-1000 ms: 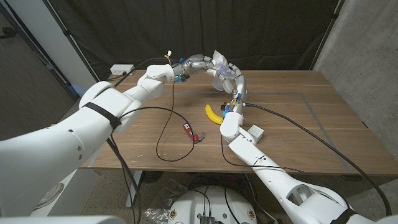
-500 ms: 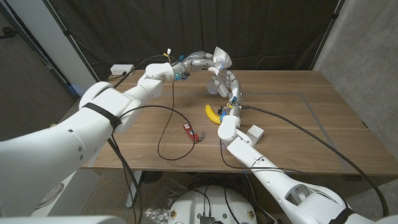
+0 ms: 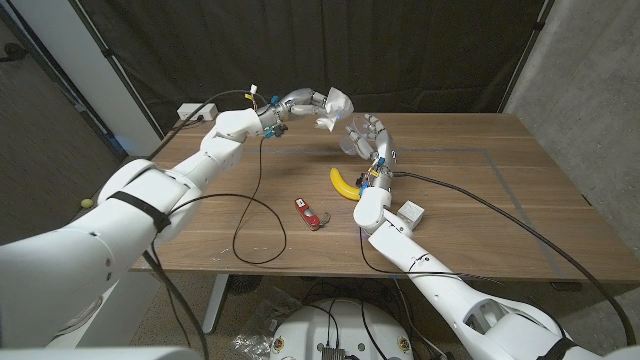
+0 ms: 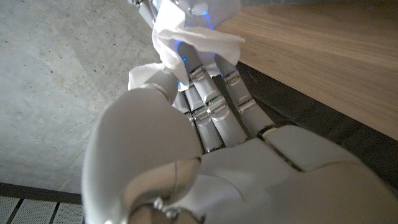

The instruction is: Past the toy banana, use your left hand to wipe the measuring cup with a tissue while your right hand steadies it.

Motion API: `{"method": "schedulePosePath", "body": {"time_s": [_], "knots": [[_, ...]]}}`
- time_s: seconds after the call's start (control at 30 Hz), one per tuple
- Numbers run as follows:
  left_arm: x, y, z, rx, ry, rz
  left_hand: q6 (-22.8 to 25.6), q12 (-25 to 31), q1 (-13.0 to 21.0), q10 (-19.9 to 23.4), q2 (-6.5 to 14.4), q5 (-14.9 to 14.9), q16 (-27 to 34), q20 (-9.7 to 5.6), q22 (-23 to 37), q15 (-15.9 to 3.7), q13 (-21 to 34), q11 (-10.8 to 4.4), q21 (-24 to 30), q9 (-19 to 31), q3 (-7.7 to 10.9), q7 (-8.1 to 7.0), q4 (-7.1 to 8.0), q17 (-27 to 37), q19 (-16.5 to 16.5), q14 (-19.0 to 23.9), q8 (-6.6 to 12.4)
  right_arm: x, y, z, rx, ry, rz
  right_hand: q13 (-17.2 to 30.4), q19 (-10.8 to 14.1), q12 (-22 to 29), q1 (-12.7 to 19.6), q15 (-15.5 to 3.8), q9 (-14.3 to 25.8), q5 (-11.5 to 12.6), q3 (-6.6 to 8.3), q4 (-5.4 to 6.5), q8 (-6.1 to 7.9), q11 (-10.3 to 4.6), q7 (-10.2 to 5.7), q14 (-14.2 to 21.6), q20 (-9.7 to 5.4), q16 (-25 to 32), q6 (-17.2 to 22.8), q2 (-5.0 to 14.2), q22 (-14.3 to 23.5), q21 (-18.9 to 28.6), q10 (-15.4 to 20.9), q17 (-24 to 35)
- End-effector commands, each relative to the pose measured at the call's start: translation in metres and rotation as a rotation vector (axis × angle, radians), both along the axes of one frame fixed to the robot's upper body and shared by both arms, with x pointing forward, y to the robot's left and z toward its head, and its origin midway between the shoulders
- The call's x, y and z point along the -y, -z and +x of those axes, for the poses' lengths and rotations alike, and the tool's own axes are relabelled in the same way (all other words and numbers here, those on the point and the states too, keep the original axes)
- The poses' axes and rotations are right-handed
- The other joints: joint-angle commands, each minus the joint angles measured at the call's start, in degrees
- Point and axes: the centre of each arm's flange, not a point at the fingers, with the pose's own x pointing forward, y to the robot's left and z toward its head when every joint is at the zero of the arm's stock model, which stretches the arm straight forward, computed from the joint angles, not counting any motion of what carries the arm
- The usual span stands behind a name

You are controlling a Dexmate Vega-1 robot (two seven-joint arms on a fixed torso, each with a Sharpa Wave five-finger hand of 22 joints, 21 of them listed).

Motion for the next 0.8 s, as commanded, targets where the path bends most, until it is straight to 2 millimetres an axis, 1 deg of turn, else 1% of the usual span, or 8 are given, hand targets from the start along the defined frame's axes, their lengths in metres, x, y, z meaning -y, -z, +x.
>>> {"method": "schedulePosePath", "body": {"time_s": [0.03,0.43,0.7,0.73,0.8], "knots": [[0.014,-0.031,-0.06,0.298,-0.153,0.089,0.96,-0.08,-0.15,2.69,-0.12,0.28,-0.14,-3.23,-0.06,-0.11,0.36,-2.22,0.49,0.27,0.37,0.24,-0.13,0.13,-0.27,0.17,0.12,0.013,0.002,-0.007,0.0,0.1,-0.062,0.21,0.03,-0.11,3.97,-9.36,0.15,-0.02,-0.16,-0.12,-0.1,-0.03,0.04,1.14,-7.53,0.01,0.75,3.93,0.14,0.57,0.7,0.32],[0.012,-0.025,-0.091,0.464,-0.373,0.261,0.84,-0.26,-0.19,2.58,-0.22,0.27,-0.26,-3.24,-0.08,-0.15,0.45,-2.44,0.75,0.2,0.49,0.14,-0.16,0.26,-0.33,0.11,-0.01,0.019,0.006,-0.015,0.004,0.231,-0.196,0.43,-0.04,-0.14,4.47,-9.37,0.12,-0.03,-0.46,-0.2,-0.16,-0.11,-0.22,1.44,-7.71,-0.18,1.05,4.19,0.06,1.48,1.17,0.68],[0.014,-0.016,-0.097,0.514,-0.486,0.39,0.8,-0.47,-0.21,2.41,-0.3,0.26,-0.38,-3.26,-0.1,-0.19,0.43,-2.52,0.92,0.21,0.58,0.05,-0.18,0.36,-0.39,0.0,-0.06,0.02,0.012,-0.015,-0.018,0.319,-0.296,0.55,0.1,-0.18,4.75,-9.38,0.1,-0.03,-0.58,-0.23,-0.17,-0.31,-0.4,1.78,-7.88,-0.21,1.25,4.39,0.0,2.05,1.35,0.89],[0.016,-0.015,-0.098,0.52,-0.517,0.436,0.72,-0.52,-0.21,2.39,-0.3,0.26,-0.39,-3.24,-0.1,-0.21,0.4,-2.54,0.93,0.26,0.6,0.08,-0.18,0.38,-0.47,0.0,-0.08,0.021,0.013,-0.014,-0.026,0.341,-0.317,0.57,0.2,-0.13,4.79,-9.39,0.1,-0.03,-0.59,-0.23,-0.14,-0.23,-0.34,1.86,-7.78,-0.19,1.38,4.43,-0.01,2.17,1.53,0.93],[0.017,-0.014,-0.098,0.522,-0.537,0.459,0.72,-0.52,-0.22,2.43,-0.31,0.26,-0.41,-3.3,-0.1,-0.2,0.41,-2.57,0.97,0.27,0.61,0.0,-0.17,0.39,-0.44,0.0,-0.08,0.021,0.013,-0.013,-0.032,0.345,-0.321,0.6,0.16,-0.12,4.85,-9.38,0.09,-0.04,-0.64,-0.24,-0.14,-0.34,-0.39,1.95,-7.76,-0.22,1.43,4.44,-0.03,2.29,1.62,0.98]]}}
